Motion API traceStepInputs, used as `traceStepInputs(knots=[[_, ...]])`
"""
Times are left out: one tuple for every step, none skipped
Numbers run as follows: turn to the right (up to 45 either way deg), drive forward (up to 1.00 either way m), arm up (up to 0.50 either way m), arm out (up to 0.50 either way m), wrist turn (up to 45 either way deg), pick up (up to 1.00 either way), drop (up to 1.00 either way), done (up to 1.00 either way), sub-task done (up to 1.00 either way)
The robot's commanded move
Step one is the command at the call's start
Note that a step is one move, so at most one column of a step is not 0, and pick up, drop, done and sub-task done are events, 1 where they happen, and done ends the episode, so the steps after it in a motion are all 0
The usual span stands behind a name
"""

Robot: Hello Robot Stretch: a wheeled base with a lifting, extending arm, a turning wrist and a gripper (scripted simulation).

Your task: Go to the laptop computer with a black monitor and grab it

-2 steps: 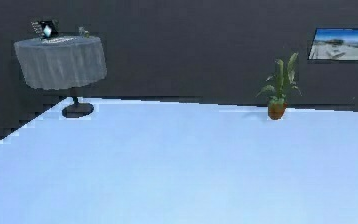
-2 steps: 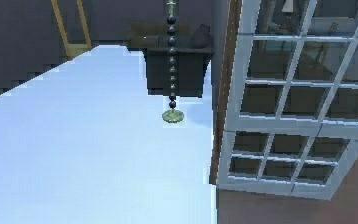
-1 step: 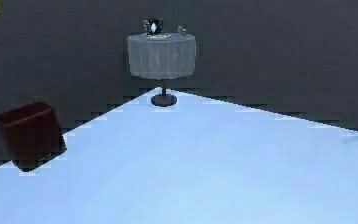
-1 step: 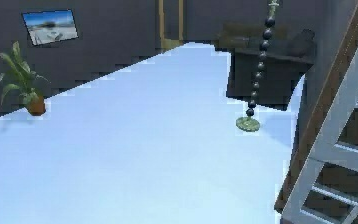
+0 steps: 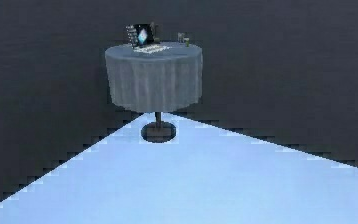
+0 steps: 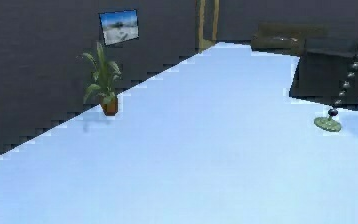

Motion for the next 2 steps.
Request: traceStepInputs(knots=[[0.0, 1.00, 0.00, 0.00, 0.0, 0.00, 0.00, 0.00, 0.00], [-12.0, 0.00, 0.00, 0.00, 0.0, 0.00, 0.00, 0.00, 0.00]])
